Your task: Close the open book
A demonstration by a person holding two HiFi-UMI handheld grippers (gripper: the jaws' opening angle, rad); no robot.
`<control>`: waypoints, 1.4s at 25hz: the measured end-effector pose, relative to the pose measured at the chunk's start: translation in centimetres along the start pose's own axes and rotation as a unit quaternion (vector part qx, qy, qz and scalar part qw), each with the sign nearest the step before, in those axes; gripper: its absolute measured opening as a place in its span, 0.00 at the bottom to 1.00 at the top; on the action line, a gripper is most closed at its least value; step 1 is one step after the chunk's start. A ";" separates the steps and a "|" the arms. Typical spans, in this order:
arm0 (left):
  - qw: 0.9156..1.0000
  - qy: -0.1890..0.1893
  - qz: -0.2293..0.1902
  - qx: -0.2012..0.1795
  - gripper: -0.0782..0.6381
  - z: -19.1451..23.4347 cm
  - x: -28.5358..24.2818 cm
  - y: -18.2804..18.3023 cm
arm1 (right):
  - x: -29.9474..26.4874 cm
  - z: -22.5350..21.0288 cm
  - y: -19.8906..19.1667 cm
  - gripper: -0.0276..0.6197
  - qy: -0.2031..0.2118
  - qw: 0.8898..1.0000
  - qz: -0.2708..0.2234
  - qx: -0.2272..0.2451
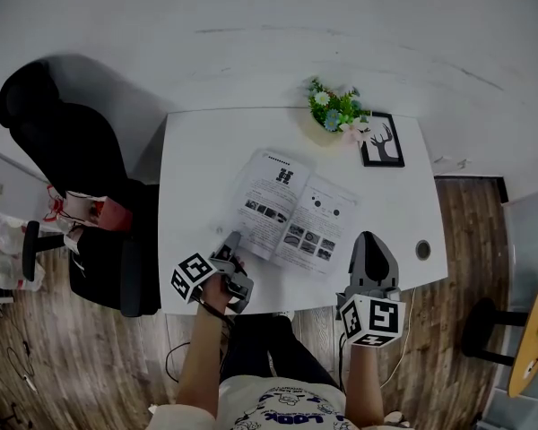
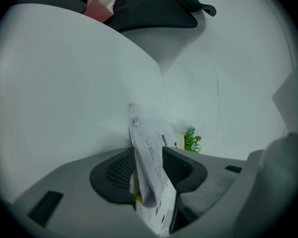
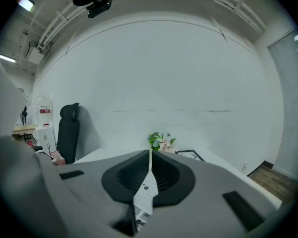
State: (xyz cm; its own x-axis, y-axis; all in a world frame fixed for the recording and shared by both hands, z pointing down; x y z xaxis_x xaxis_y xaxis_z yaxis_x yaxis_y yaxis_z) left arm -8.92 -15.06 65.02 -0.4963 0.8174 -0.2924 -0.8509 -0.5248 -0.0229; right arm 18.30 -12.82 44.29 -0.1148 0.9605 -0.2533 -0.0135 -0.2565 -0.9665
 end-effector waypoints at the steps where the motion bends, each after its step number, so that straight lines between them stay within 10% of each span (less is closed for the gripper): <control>1: 1.000 0.001 -0.002 -0.001 0.36 0.1 0.0 0.0 | 0.0 -0.1 0.0 0.09 -0.001 1.000 0.000 -0.001; 18: 0.996 -0.016 0.004 -0.089 0.17 -1.7 0.8 0.2 | 0.4 -0.6 0.5 0.09 -0.005 1.000 -0.005 -0.011; 35: 0.970 -0.068 0.079 -0.222 0.16 -6.8 -0.1 -2.3 | 1.7 -1.9 1.1 0.09 -0.024 0.999 -0.015 -0.020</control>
State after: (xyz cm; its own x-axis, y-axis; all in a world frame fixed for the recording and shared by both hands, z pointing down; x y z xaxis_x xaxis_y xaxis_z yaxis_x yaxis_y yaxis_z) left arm -5.79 -15.54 58.63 -0.6580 0.7268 -0.1969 -0.6201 -0.6713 -0.4060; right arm 19.99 -11.29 42.73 -0.1621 0.9613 -0.2229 0.0228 -0.2222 -0.9747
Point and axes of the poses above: the fingertips, and each gripper's own axes: x backward along the fingers, z to its left, y out of its top, the point moved 2 cm from there along x, backward along the fingers, and after that the axes turned 11 degrees about -y, right-handed, at the moved point
